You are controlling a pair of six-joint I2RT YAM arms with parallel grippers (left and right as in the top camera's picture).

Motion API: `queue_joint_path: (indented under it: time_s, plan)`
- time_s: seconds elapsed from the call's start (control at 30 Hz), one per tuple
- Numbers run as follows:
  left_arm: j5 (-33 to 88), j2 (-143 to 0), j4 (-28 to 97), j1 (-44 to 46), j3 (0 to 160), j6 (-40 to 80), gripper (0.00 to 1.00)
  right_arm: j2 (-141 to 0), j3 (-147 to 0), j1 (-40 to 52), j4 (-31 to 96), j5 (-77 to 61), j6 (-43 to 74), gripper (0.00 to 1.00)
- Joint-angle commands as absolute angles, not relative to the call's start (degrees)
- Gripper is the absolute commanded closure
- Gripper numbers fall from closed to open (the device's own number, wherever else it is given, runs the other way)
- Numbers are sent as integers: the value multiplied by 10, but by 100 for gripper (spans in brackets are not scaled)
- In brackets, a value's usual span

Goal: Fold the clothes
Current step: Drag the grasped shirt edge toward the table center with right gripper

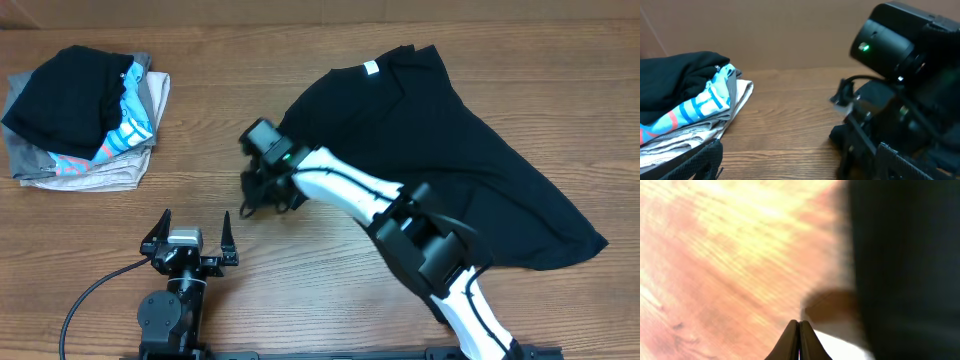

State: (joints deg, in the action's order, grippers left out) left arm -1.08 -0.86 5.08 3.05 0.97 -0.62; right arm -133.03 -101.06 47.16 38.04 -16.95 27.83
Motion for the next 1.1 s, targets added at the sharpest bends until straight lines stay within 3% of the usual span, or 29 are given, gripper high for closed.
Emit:
queue_joint_path:
  time_s: [0.0,0.57,1.07]
  plan:
    - [-4,-3,49,36,6,-17,0,-1338,-1004,477,373,-151,286,96]
    - [-4,-3,49,36,6,-17,0,-1284,-1105,364,475,-152,280,96]
    - [-4,-3,49,36,6,-17,0,-1354,-1061,387,409,-133,282,96]
